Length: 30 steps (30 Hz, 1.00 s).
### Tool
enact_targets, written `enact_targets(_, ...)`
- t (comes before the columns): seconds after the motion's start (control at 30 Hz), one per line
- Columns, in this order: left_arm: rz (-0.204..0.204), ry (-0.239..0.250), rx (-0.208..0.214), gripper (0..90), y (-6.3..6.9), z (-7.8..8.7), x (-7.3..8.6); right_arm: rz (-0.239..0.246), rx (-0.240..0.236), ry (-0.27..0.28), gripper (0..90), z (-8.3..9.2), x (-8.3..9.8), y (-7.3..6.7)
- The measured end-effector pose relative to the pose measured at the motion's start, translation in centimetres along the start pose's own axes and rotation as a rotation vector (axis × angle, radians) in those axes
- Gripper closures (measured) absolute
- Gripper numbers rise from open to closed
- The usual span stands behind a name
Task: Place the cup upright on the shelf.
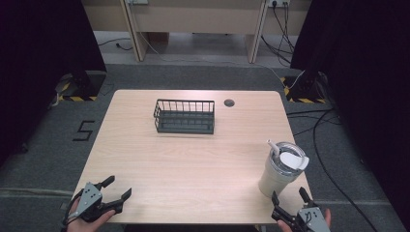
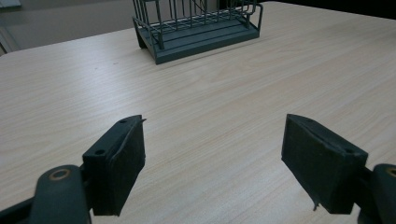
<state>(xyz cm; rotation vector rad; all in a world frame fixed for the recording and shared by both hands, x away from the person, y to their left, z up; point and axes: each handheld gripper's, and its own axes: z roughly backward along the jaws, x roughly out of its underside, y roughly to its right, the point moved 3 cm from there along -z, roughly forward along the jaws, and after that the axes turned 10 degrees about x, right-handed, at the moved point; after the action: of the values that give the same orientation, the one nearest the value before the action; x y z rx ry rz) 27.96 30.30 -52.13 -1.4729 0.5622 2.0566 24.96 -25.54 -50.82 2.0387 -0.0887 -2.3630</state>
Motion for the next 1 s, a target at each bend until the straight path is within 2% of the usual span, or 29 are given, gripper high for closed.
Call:
enact_targets(0.33,-0.001,0.001,0.0,20.7,0.0,0.1,0.1,-0.025,-0.012,-0.007,10.3,-0.9,-0.7,0.1)
enact_targets(1.0,0.004,0.0,0.004,20.6,0.0,0.1,0.1,0.008,-0.053,-0.025,4.7,-4.7,-1.5,-1.0)
